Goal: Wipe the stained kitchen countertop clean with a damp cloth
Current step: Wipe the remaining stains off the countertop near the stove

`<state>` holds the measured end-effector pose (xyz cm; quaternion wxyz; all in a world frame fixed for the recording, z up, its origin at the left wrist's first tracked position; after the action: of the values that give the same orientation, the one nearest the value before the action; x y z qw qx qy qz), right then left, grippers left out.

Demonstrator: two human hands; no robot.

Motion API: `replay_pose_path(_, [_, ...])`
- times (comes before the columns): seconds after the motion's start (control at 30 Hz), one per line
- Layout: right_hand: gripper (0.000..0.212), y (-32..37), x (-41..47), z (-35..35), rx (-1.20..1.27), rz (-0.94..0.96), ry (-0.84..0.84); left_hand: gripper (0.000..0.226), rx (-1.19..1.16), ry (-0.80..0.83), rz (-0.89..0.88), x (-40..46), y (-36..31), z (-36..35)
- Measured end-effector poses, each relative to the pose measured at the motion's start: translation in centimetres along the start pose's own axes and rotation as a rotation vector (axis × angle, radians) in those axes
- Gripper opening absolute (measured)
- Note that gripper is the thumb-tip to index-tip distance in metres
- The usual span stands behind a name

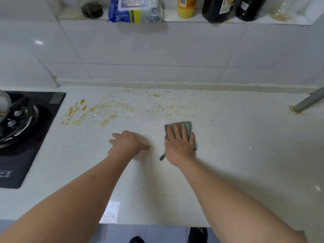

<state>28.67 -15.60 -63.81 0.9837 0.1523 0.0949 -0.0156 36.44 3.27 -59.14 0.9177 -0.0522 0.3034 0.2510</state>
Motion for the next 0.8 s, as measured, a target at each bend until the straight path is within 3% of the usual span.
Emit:
replay_pose_path(0.1, [0.066,-2.4,-2.3,0.1,-0.065,0.007,0.026,0.128,-0.023,0.005,0.008,-0.2,-0.9,0.6])
replay_pose_path(0.23, [0.061,-10.4,-3.8,2.5,-0.049,-0.261,-0.037,0.145,-0.055,0.048,0.057,0.4,-2.3,1.5])
replay_pose_path(0.4, [0.061,-16.6,-1.6,5.0,-0.012,-0.451,-0.039,0.165,-0.026,0.125,0.181,2.0,-4.9,1.6])
replay_pose_path(0.8, [0.063,-19.7,10.3,8.1,0.028,-0.417,-0.046,0.163,-0.037,0.150,0.228,1.1,-5.9,1.4])
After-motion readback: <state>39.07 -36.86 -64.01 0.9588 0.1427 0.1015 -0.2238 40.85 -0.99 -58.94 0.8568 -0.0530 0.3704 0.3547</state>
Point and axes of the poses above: each hand's wrist, its own x-axis towards the middle knuckle, its own z-axis out of the back of the hand, y = z × x, the point moved 3 cm from there along x, towards the middle knuckle, and after that the axes turned 15 degrees about z, right-handed, at the moved point
